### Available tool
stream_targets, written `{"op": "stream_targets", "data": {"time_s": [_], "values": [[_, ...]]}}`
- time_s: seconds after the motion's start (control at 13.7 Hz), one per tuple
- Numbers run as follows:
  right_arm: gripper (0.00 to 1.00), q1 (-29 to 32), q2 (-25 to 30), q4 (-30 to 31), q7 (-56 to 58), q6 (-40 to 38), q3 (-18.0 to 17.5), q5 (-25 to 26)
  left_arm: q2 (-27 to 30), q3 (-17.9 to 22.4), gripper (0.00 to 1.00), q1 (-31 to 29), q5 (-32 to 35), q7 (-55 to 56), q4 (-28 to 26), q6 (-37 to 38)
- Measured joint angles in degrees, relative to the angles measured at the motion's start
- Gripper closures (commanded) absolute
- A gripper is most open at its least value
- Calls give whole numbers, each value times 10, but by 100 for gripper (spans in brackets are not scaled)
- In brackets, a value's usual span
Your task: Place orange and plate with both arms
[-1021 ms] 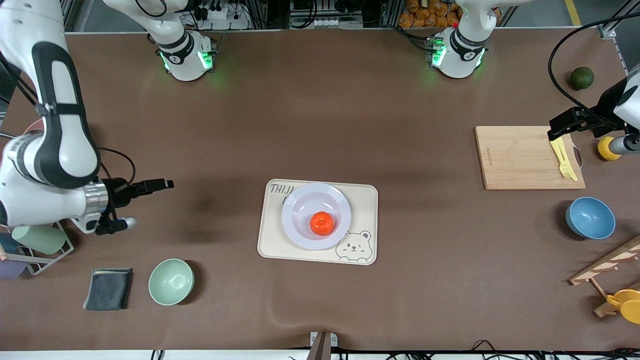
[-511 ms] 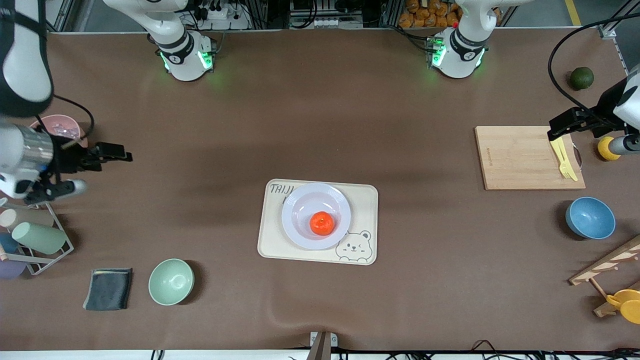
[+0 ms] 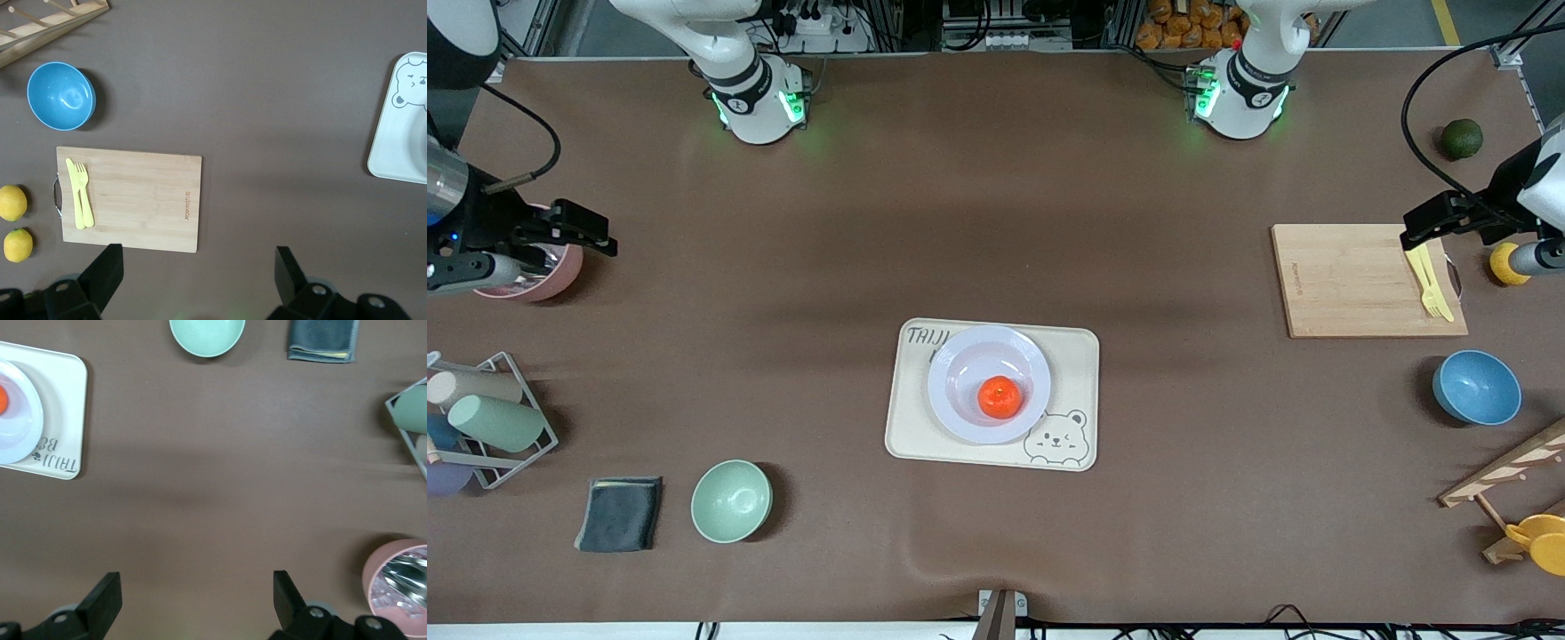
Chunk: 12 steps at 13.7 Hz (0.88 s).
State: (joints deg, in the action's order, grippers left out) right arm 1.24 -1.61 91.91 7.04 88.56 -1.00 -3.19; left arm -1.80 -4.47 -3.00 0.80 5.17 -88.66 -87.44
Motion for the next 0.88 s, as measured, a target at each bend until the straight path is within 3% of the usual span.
{"op": "stream_targets", "data": {"time_s": [0.88], "values": [[0, 1, 7, 12, 0, 22, 5, 17, 14, -20, 0, 1, 0, 0, 11, 0]]}}
